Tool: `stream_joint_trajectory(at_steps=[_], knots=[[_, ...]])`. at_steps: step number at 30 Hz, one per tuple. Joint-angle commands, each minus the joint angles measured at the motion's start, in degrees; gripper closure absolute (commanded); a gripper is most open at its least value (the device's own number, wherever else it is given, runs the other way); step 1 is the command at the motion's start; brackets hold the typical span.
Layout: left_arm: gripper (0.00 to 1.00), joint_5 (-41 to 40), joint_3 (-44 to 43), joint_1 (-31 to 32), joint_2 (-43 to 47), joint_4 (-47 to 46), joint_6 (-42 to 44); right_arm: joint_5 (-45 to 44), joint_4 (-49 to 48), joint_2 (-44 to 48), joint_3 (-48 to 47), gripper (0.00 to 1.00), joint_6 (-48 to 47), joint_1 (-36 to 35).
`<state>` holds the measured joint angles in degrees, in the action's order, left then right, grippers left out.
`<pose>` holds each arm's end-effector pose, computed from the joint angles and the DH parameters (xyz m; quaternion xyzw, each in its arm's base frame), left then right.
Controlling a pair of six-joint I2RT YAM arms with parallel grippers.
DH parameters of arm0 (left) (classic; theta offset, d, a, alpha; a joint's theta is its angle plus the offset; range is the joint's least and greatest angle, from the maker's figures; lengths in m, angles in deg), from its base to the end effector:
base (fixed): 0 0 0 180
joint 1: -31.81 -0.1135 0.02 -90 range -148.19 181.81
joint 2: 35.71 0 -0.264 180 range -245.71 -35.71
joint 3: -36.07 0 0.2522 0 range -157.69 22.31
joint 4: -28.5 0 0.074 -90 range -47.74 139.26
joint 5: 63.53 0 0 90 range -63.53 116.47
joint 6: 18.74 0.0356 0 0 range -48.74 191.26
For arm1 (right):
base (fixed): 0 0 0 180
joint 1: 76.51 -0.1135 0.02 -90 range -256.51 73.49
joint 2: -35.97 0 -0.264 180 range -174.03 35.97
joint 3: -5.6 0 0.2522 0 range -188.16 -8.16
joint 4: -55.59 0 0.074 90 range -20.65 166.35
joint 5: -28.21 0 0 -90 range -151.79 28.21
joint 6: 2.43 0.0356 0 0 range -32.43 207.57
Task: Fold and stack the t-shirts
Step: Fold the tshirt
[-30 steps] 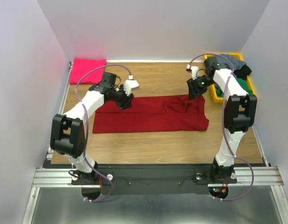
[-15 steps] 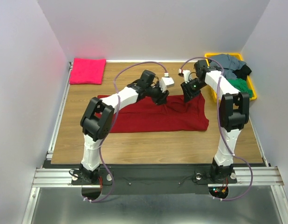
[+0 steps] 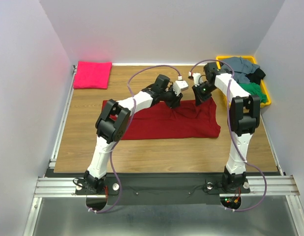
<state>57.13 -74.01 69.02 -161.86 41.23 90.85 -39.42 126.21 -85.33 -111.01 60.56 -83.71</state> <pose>0.3950 -0.3227 0.2065 0.5132 0.6662 -0.3001 0.4503 0.4305 0.0680 0.2150 -0.3099 0.9226 0.1679 0.1566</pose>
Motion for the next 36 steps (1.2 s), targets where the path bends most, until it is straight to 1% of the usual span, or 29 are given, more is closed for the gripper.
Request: stream_joint_trajectory(at_steps=[1, 2, 3, 6, 8, 9, 11, 12, 13, 14, 15, 16, 17, 18, 21, 22, 24, 28, 30, 35, 36], knots=[[0.62, -2.2, -2.8, 0.5, 0.2, -0.7, 0.4, -2.2, -1.9, -1.6, -4.3, 0.99, 2.2, 0.1], [0.65, -2.9, -2.8, 0.5, 0.1, -0.5, 0.3, -2.7, -2.0, -1.9, -5.3, 0.99, 2.4, 0.2], [0.72, -3.4, -2.7, 0.5, 0.2, -0.4, 0.4, -3.2, -2.2, -2.4, -5.7, 0.99, 2.8, 0.1], [0.82, -5.6, -1.8, 0.0, 0.9, -0.9, -0.1, -6.1, -3.2, -3.6, -7.1, 0.99, 4.5, 0.2], [0.88, -5.7, -1.5, -0.6, 1.2, -1.3, -0.3, -7.1, -4.2, -4.6, -7.5, 0.99, 5.4, 0.2], [0.93, -5.9, -1.6, -0.7, 1.2, -1.3, -0.4, -7.1, -4.1, -4.7, -8.0, 0.99, 5.6, 0.3], [0.98, -5.9, -1.9, -1.2, 0.9, -1.5, -1.0, -6.0, -4.0, -4.1, -8.3, 0.99, 5.5, 0.3], [0.99, -5.9, -2.1, -1.4, 0.9, -1.4, -1.1, -5.4, -3.9, -3.5, -8.1, 0.97, 5.3, 0.3], [1.0, -6.0, -2.1, -1.4, 1.1, -1.4, -1.2, -3.8, -3.5, -3.0, -8.2, 0.83, 4.9, 0.3], [1.0, -5.5, -2.0, -1.7, 1.4, -1.5, -1.2, -2.7, -1.9, -2.3, -8.2, 0.76, 4.2, 0.3], [0.97, -4.5, -1.9, -2.0, 1.8, -1.7, -1.4, -1.8, -1.2, -0.2, -8.0, 0.69, 3.7, 0.3], [0.92, -0.4, -0.9, -2.3, 3.3, -1.9, -1.6, 0.2, -0.4, 0.8, -7.0, 0.58, 2.2, 0.3], [0.8, 1.4, 0.1, -2.6, 4.2, -2.9, -2.1, 0.7, 0.2, 2.1, -6.1, 0.57, 1.5, 0.3], [0.74, 3.4, 2.6, -2.8, 5.3, -5.3, -2.5, 0.9, 0.3, 4.2, -5.0, 0.56, -0.1, 0.3], [0.6, 7.8, 4.4, -2.7, 7.5, -6.3, -1.8, 1.5, 1.1, 6.7, -1.3, 0.55, -3.0, 0.6], [0.58, 9.6, 4.2, -2.5, 7.4, -6.2, -2.0, 1.7, 1.4, 7.7, -0.5, 0.57, -5.6, 0.7], [0.55, 10.2, 2.7, -2.4, 6.4, -4.8, -2.4, 1.9, 2.2, 8.5, 2.0, 0.59, -8.5, 0.8], [0.54, 11.4, 0.6, -2.3, 4.7, -3.0, -1.7, 2.1, 3.0, 10.0, 5.1, 0.6, -18.2, 0.7], [0.53, 11.8, -1.0, -2.1, 3.5, -1.3, -1.4, 1.4, 3.5, 9.9, 6.2, 0.58, -23.0, 0.7], [0.51, 11.3, -2.4, -1.5, 2.0, 0.0, -1.5, -0.1, 3.7, 8.9, 6.8, 0.48, -30.2, 0.2], [0.5, 11.3, -2.6, -1.4, 1.7, 0.3, -1.4, -0.1, 3.8, 8.4, 6.8, 0.48, -30.2, 0.2]])
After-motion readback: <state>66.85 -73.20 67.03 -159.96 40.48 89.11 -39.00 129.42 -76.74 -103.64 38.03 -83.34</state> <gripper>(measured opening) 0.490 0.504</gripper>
